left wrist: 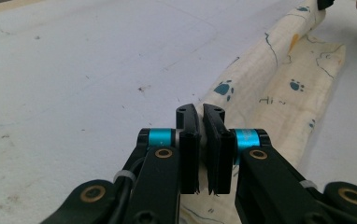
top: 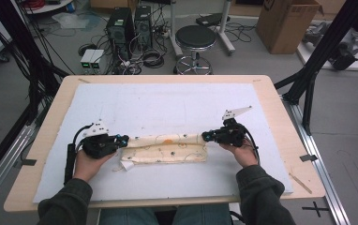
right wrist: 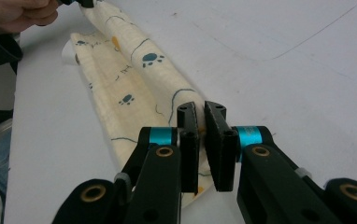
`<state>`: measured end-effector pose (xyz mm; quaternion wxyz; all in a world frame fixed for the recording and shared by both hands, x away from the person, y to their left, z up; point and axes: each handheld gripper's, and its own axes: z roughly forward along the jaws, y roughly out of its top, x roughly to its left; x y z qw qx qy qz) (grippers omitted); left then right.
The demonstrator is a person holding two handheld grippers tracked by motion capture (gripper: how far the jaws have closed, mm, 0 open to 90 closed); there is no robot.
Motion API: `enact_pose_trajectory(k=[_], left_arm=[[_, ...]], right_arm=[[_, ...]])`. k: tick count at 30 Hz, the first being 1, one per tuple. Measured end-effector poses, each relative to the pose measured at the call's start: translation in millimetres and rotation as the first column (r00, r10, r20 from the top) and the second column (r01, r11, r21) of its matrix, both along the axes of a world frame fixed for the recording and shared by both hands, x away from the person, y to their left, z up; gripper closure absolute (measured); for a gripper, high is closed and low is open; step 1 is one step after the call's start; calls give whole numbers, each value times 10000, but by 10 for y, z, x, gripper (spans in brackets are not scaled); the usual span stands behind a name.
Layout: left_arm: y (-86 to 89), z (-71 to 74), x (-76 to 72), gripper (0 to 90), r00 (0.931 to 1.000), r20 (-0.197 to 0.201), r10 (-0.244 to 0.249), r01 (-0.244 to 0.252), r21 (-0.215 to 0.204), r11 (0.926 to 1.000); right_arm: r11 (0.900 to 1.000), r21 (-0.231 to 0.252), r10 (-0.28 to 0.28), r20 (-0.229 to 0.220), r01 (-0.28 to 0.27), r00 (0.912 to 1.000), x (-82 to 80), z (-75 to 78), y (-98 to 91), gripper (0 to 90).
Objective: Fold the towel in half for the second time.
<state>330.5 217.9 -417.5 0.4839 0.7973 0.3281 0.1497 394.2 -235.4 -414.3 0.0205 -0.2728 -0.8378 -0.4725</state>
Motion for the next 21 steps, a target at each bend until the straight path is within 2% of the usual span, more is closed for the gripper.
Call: enact_pose_trajectory(k=[21], left_arm=[[-23,27,-65,844,9997,22,-246,246,17,9997]], right_arm=[[9999,-117,69,46,-68,10000,-87,-6,-12,841]])
